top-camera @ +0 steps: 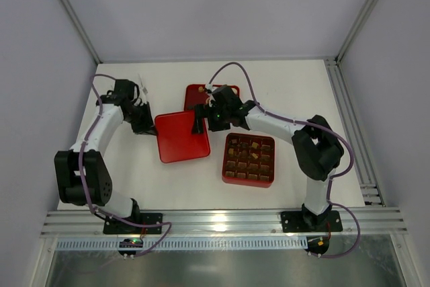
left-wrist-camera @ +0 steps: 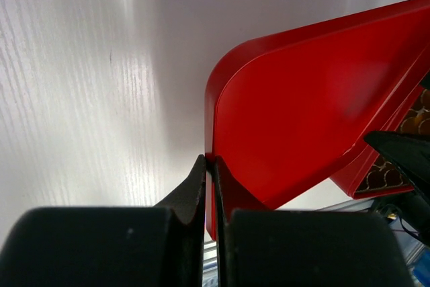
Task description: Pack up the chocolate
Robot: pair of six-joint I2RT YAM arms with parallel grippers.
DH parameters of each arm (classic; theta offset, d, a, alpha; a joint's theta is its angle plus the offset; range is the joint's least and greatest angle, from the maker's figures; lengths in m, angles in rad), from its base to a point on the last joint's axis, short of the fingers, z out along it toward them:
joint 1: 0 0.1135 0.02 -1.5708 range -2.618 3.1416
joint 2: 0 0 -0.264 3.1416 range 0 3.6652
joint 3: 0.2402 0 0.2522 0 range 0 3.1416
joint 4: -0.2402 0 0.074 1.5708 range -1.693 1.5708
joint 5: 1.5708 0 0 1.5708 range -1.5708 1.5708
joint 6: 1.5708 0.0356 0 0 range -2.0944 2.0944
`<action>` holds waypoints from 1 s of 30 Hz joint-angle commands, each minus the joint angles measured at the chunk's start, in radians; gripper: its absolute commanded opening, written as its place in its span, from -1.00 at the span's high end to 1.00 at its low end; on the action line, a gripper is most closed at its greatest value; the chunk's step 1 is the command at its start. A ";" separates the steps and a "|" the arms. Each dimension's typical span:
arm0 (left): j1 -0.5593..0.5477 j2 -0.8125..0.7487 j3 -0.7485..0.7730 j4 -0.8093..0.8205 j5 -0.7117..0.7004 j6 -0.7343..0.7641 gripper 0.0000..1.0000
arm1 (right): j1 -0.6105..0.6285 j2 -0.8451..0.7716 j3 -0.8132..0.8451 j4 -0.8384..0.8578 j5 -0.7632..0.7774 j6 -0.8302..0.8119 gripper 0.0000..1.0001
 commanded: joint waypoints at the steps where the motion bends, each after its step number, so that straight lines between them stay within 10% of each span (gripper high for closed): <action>1: 0.018 -0.051 0.050 -0.003 0.093 -0.019 1.00 | -0.014 -0.030 -0.018 0.113 -0.095 0.013 -0.99; 16: 0.021 -0.088 0.050 0.026 0.196 -0.058 1.00 | -0.056 -0.067 -0.165 0.466 -0.380 0.234 -0.52; 30: 0.000 -0.160 0.062 0.023 0.173 -0.044 0.72 | -0.073 -0.145 -0.211 0.534 -0.419 0.370 0.91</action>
